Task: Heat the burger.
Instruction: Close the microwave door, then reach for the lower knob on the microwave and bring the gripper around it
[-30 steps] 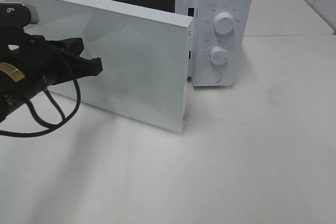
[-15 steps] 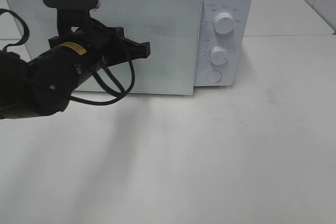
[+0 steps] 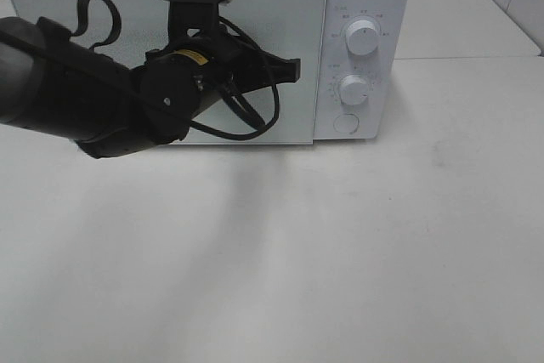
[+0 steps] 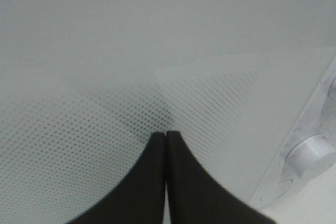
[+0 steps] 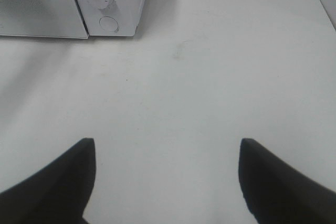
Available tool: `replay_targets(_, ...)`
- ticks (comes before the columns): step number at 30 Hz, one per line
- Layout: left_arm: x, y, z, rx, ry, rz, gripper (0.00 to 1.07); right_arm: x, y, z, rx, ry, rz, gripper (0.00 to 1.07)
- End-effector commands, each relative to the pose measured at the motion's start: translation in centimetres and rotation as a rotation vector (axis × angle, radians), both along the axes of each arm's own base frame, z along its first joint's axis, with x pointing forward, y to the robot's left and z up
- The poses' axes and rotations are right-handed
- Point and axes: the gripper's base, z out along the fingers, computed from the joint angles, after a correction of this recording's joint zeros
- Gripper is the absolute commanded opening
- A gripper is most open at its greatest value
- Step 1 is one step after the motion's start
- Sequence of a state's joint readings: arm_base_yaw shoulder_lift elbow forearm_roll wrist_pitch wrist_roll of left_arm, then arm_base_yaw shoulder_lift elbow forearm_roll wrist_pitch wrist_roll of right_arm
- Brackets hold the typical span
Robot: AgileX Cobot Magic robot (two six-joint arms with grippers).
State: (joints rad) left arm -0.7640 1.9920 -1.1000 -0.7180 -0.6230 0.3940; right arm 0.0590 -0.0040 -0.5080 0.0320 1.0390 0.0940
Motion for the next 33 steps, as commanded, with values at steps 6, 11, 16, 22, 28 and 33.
replay_targets(6, 2.5, -0.6, 1.2, -0.032, -0.082, 0.069, 0.00, -0.4, 0.0, 0.0, 0.000, -0.027, -0.004, 0.74)
replay_targets(11, 2.8, -0.9, 1.4, -0.043, -0.088, 0.070, 0.00, -0.4, 0.0, 0.0, 0.000, -0.027, -0.004, 0.74)
replay_targets(16, 1.9, -1.7, 2.0, -0.030, -0.069, 0.018, 0.00, -0.4, 0.0, 0.0, -0.001, -0.027, -0.003, 0.74)
replay_targets(22, -0.8, -2.6, 2.0, 0.014, -0.027, -0.065, 0.00, -0.4, 0.0, 0.0, 0.000, -0.027, -0.004, 0.74)
replay_targets(28, -3.2, -1.5, 1.7, 0.050, 0.051, -0.119, 0.00, -0.4, 0.0, 0.0, 0.000, -0.027, -0.004, 0.74)
replay_targets(33, -5.0, 0.4, 1.5, 0.075, 0.088, -0.126, 0.00, -0.4, 0.0, 0.0, 0.000, -0.027, -0.004, 0.74)
